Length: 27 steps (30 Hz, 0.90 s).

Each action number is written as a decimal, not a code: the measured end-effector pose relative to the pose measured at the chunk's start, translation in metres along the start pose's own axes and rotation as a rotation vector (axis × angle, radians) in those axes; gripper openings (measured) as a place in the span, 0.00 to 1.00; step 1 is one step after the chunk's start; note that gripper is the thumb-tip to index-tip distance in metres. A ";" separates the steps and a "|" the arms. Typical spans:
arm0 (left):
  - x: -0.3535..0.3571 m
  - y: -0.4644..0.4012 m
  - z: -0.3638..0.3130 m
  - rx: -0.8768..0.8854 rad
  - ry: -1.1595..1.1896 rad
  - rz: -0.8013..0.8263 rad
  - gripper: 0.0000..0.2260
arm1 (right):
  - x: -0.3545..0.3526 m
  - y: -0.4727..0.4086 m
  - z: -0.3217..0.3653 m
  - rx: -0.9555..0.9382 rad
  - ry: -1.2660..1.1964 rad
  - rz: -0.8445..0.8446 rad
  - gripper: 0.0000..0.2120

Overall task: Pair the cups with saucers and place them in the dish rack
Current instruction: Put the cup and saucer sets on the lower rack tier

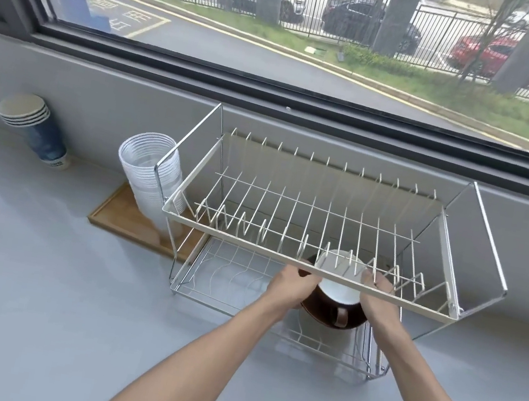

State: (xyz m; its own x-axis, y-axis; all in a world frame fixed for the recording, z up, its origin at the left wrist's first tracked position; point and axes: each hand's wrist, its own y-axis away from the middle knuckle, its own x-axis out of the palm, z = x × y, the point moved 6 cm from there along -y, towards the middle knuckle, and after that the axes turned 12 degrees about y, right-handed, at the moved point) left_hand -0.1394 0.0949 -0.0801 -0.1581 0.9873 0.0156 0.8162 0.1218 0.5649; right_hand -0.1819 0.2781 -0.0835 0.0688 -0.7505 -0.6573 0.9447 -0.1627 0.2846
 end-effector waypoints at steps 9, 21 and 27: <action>0.007 -0.016 0.003 -0.011 -0.040 0.045 0.21 | 0.002 -0.012 -0.009 0.084 0.070 0.004 0.20; 0.009 -0.022 -0.001 -0.008 -0.093 0.033 0.15 | -0.005 -0.007 -0.001 0.081 0.128 0.000 0.22; 0.003 -0.015 -0.002 -0.015 -0.264 0.055 0.20 | -0.007 0.009 0.003 0.064 0.158 0.010 0.21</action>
State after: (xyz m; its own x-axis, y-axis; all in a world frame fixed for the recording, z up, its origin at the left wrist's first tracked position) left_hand -0.1531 0.0962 -0.0867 0.0387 0.9850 -0.1681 0.8107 0.0674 0.5816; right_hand -0.1749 0.2799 -0.0735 0.1325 -0.6428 -0.7545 0.9219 -0.1997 0.3321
